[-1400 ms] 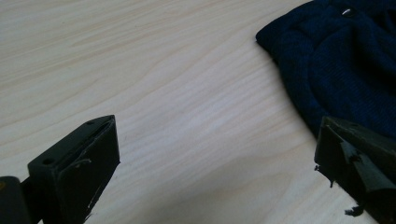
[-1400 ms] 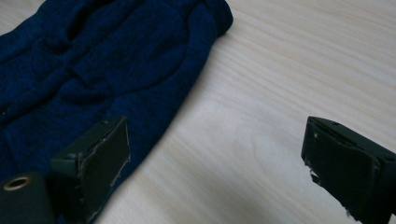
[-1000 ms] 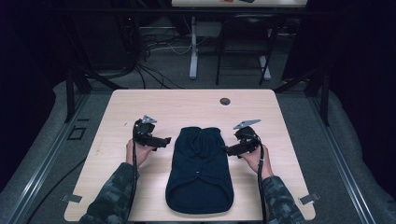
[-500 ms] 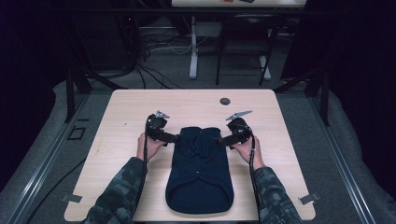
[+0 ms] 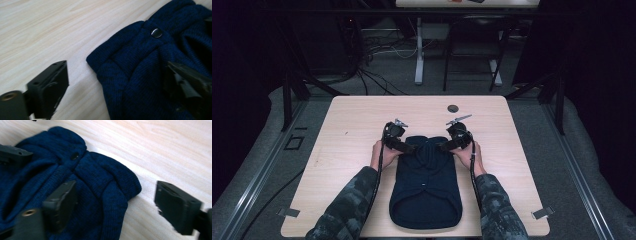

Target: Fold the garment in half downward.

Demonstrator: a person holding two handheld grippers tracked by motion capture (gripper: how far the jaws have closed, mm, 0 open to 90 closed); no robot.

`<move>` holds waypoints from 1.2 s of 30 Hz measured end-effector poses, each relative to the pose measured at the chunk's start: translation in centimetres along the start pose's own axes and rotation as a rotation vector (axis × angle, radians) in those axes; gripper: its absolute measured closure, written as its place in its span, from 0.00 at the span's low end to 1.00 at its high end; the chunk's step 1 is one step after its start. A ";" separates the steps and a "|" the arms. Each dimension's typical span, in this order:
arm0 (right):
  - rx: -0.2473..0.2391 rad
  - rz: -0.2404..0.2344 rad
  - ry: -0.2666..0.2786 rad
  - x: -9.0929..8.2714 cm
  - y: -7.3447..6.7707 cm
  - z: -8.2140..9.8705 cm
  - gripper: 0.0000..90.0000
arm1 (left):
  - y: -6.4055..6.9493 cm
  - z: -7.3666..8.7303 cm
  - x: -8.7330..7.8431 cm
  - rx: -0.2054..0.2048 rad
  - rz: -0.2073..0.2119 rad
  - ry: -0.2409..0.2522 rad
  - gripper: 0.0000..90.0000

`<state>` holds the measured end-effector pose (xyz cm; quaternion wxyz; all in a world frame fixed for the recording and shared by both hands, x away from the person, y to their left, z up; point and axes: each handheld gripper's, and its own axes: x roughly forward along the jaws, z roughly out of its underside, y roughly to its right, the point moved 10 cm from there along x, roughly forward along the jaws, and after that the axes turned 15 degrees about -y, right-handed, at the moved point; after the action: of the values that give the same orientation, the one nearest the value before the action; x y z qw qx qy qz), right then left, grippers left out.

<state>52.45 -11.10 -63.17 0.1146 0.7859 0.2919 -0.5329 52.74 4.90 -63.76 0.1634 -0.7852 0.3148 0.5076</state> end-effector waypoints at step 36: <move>-0.041 -0.005 -0.017 1.4 -1.5 0.9 0.67 | 1.6 0.9 0.8 0.086 0.001 -0.005 0.54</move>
<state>51.26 -9.81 -64.64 0.1318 0.7780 0.3038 -0.5339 51.25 3.98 -64.76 0.1976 -0.7760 0.3361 0.4959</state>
